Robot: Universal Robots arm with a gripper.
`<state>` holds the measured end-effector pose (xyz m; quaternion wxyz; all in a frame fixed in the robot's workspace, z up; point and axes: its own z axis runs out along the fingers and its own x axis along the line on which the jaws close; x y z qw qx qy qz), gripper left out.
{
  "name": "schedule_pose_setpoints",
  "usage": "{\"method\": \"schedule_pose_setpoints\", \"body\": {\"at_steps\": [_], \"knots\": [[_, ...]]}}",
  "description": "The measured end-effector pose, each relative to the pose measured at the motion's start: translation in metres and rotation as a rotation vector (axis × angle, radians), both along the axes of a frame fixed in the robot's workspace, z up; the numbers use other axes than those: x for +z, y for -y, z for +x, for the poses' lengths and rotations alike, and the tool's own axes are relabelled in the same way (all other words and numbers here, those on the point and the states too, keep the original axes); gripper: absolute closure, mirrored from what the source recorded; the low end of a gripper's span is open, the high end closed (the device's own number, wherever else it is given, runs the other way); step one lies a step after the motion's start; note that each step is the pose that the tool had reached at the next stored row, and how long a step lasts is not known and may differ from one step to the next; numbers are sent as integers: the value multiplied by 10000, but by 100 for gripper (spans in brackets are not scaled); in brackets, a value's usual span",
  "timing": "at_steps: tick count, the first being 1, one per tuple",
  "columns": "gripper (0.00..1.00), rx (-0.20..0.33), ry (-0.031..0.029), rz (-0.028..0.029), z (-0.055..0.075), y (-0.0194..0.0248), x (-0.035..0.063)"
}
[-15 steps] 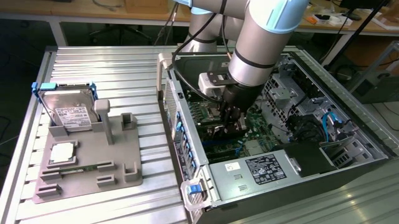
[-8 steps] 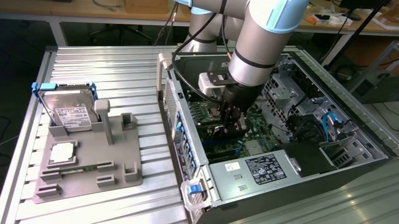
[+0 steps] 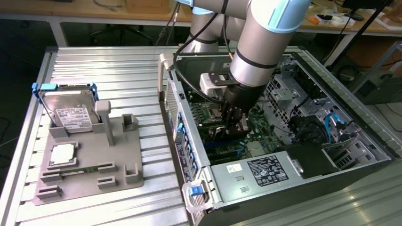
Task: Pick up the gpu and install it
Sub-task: 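Insert the gpu into the slot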
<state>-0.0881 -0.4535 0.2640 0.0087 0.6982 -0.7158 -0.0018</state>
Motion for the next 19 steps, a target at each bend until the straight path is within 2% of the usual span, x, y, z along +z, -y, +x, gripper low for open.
{"method": "schedule_pose_setpoints", "body": {"at_steps": [10,19], "knots": [[73,-1,1,4,-1,0,-74],[73,-1,-1,-1,-1,0,-97]]}}
